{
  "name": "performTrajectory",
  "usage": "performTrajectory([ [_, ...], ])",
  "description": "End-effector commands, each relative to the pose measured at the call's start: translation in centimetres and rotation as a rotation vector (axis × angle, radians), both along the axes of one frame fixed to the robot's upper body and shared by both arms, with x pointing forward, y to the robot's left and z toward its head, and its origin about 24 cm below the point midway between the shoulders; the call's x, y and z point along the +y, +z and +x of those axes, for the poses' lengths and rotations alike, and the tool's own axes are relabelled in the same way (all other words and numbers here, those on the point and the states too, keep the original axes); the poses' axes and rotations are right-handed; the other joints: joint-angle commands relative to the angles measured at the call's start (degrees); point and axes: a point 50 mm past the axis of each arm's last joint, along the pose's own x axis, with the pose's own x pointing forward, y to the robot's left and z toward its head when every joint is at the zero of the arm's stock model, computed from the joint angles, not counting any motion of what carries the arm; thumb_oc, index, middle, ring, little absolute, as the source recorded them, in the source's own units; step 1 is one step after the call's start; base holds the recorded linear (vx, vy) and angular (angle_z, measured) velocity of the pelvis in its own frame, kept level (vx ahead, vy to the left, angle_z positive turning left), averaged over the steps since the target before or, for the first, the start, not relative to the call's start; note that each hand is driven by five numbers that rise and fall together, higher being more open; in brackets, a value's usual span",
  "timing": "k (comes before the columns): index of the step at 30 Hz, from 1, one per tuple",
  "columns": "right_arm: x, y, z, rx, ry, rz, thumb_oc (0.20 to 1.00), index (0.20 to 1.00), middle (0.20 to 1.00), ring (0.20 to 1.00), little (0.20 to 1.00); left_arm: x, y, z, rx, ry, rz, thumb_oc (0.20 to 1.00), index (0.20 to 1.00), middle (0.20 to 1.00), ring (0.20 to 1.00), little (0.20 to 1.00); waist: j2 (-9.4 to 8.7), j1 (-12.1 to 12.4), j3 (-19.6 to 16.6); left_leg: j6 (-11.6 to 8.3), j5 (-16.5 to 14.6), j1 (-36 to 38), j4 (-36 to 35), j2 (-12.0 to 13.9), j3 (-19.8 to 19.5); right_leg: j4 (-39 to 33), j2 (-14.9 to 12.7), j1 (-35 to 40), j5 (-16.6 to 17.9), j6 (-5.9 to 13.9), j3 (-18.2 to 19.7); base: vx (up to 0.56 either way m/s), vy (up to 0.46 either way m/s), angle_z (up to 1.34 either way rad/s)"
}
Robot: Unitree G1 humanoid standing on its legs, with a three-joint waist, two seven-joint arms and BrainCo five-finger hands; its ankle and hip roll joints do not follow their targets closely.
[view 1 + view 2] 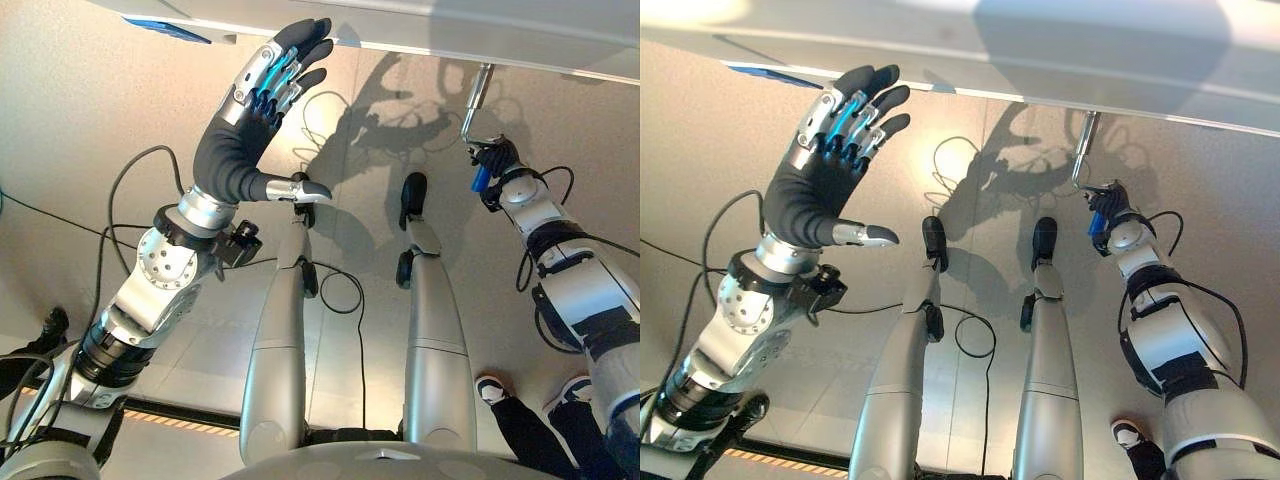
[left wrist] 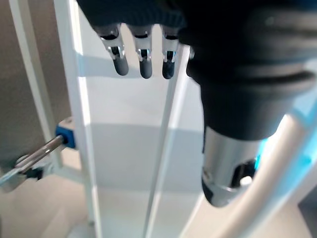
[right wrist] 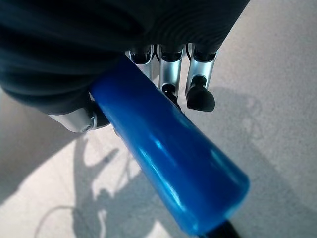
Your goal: Raise the hospital bed
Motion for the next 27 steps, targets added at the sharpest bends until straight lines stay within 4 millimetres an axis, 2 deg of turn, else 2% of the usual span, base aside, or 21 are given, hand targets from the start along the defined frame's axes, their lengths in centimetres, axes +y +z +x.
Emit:
performTrajectory([
  [1, 5.7, -2.6, 0.6, 0.142, 0.209, -0.219, 0.200, 0.200, 0.200, 0.200, 0.200, -0.5, 1.2, -1.0, -0.080, -0.028, -0.063, 1.000, 1.000, 1.000, 1.000, 1.000, 3.49, 1.1, -0.6, 0.20, -8.5, 1.1, 7.3, -0.6, 0.5, -5.2, 2.4, 2.8, 3.2, 2.20, -2.5, 0.00, 0.013, -0.04],
  [2, 8.1, -2.8, 0.8, 0.149, 0.301, -0.335, 0.200, 0.200, 0.200, 0.200, 0.200, -0.5, 1.1, -0.9, -0.077, -0.022, -0.072, 1.000, 1.000, 1.000, 1.000, 1.000, 3.45, 1.1, -0.6, 0.20, -8.5, 1.1, 7.3, -0.5, 0.5, -5.2, 2.5, 2.7, 3.2, 2.21, -2.5, 0.01, 0.016, -0.04],
  [5, 12.1, -3.9, 0.6, 0.158, 0.428, -0.371, 0.200, 0.200, 0.200, 0.200, 0.200, -0.2, 1.1, -0.8, -0.068, -0.002, -0.094, 1.000, 1.000, 1.000, 1.000, 1.000, 3.27, 0.9, -0.6, 0.15, -8.5, 1.1, 7.3, -0.7, 0.4, -5.4, 2.5, 2.7, 3.3, 2.23, -2.5, 0.01, 0.017, -0.05],
  [9, 16.2, -4.8, -0.2, 0.146, 0.552, -0.367, 0.200, 0.200, 0.200, 0.200, 0.200, 0.1, 1.0, -0.7, -0.059, 0.021, -0.123, 1.000, 1.000, 1.000, 1.000, 1.000, 2.70, 0.4, -0.6, 0.21, -8.5, 0.9, 7.4, -0.7, 0.3, -5.6, 2.4, 2.7, 3.4, 2.22, -2.6, 0.00, 0.006, -0.04],
  [12, 16.4, -5.2, -0.4, 0.156, 0.558, -0.355, 0.200, 0.200, 0.200, 0.200, 0.200, 0.1, 1.0, -0.7, -0.056, 0.022, -0.129, 1.000, 1.000, 1.000, 1.000, 1.000, 2.73, 0.4, -0.6, 0.22, -8.5, 0.9, 7.3, -0.8, 0.3, -5.5, 2.3, 2.7, 3.4, 2.24, -2.6, 0.00, 0.005, -0.02],
  [15, 17.7, -7.0, -1.4, 0.197, 0.613, -0.335, 0.200, 0.200, 0.200, 0.200, 0.200, 0.2, 1.0, -0.5, -0.049, 0.028, -0.144, 1.000, 1.000, 1.000, 1.000, 1.000, 2.61, 0.2, -0.6, 0.34, -8.6, 0.6, 7.5, -0.9, 0.3, -5.6, 2.2, 2.7, 3.5, 2.26, -2.7, 0.00, 0.000, 0.00],
  [16, 17.7, -7.0, -1.4, 0.198, 0.613, -0.335, 0.200, 0.200, 0.200, 0.200, 0.200, 0.2, 1.0, -0.5, -0.049, 0.029, -0.144, 1.000, 1.000, 1.000, 1.000, 1.000, 2.60, 0.2, -0.6, 0.34, -8.6, 0.6, 7.6, -0.9, 0.3, -5.6, 2.2, 2.7, 3.5, 2.26, -2.7, 0.00, 0.000, 0.00],
  [18, 18.9, -8.7, -2.5, 0.227, 0.623, -0.155, 0.200, 0.200, 0.200, 0.200, 0.200, 0.5, 0.8, -0.5, -0.034, 0.039, -0.163, 1.000, 1.000, 1.000, 1.000, 1.000, 2.26, -0.1, -0.6, 0.35, -8.5, 0.7, 7.3, -0.8, 0.4, -5.8, 2.3, 2.7, 3.5, 2.24, -2.5, 0.00, 0.000, 0.00],
  [20, 18.9, -8.7, -2.5, 0.227, 0.623, -0.155, 0.200, 0.200, 0.200, 0.200, 0.200, 0.5, 0.7, -0.5, -0.033, 0.040, -0.163, 1.000, 1.000, 1.000, 1.000, 1.000, 2.21, -0.1, -0.6, 0.35, -8.5, 0.7, 7.3, -0.8, 0.5, -5.8, 2.3, 2.7, 3.5, 2.24, -2.5, 0.00, 0.000, 0.00],
  [21, 19.0, -8.8, -2.6, 0.215, 0.594, -0.024, 0.200, 0.200, 0.200, 0.200, 0.200, 0.6, 0.6, -0.4, -0.022, 0.040, -0.176, 1.000, 1.000, 1.000, 1.000, 1.000, 2.05, -0.3, -0.6, 0.36, -8.4, 0.8, 7.2, -0.8, 0.6, -6.0, 2.2, 2.9, 3.6, 2.21, -2.5, 0.00, 0.000, 0.00],
  [22, 18.9, -9.2, -2.6, 0.214, 0.500, 0.211, 0.200, 0.200, 0.200, 0.200, 0.200, 0.4, 0.5, -0.3, -0.011, 0.034, -0.181, 1.000, 1.000, 1.000, 1.000, 1.000, 1.95, -0.1, -0.6, 0.44, -8.4, 0.8, 7.3, -0.9, 0.7, -6.2, 2.3, 2.8, 4.0, 2.24, -2.4, 0.00, 0.000, 0.00],
  [27, 18.1, -8.4, -1.9, 0.165, 0.403, 0.371, 0.200, 0.200, 0.200, 0.200, 0.200, -0.6, 1.0, -0.4, -0.019, -0.024, -0.190, 1.000, 1.000, 1.000, 1.000, 1.000, 2.21, 0.9, -0.6, 0.76, -8.6, 0.3, 7.9, -1.1, 0.6, -6.3, 2.2, 2.8, 4.1, 2.33, -2.7, -0.01, 0.029, 0.00],
])
